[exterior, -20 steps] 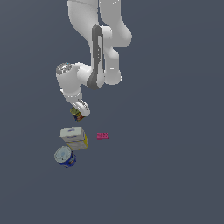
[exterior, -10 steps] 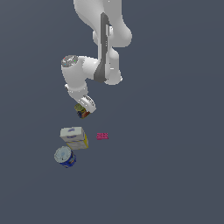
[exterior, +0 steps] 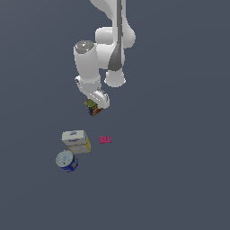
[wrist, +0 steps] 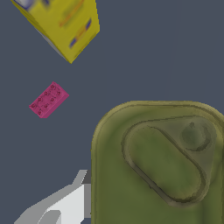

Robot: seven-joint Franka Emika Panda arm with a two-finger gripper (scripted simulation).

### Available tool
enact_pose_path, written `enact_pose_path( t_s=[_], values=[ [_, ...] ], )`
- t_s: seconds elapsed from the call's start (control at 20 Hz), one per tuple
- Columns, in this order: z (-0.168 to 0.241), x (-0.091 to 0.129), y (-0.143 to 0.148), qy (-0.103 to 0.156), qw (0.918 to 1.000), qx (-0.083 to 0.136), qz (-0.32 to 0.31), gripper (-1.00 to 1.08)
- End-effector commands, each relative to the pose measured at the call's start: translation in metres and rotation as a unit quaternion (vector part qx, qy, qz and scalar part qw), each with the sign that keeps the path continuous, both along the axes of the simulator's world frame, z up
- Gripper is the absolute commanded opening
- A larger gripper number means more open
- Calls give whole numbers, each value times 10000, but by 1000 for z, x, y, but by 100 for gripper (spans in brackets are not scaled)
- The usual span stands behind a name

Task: Pick up a designated object from a clutter of objects.

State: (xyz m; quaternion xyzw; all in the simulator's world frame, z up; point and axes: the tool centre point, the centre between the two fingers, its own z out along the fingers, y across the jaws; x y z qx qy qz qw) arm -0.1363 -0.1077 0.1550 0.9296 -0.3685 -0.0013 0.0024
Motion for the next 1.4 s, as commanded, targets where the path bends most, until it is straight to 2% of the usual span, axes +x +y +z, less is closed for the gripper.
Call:
enact_pose_path(
  t_s=[0.0,1.35],
  values=[
    [18,1,17,-15,10000,-18,-3,-100],
    [233,20,241,-16,10000,11,12,-100]
  ],
)
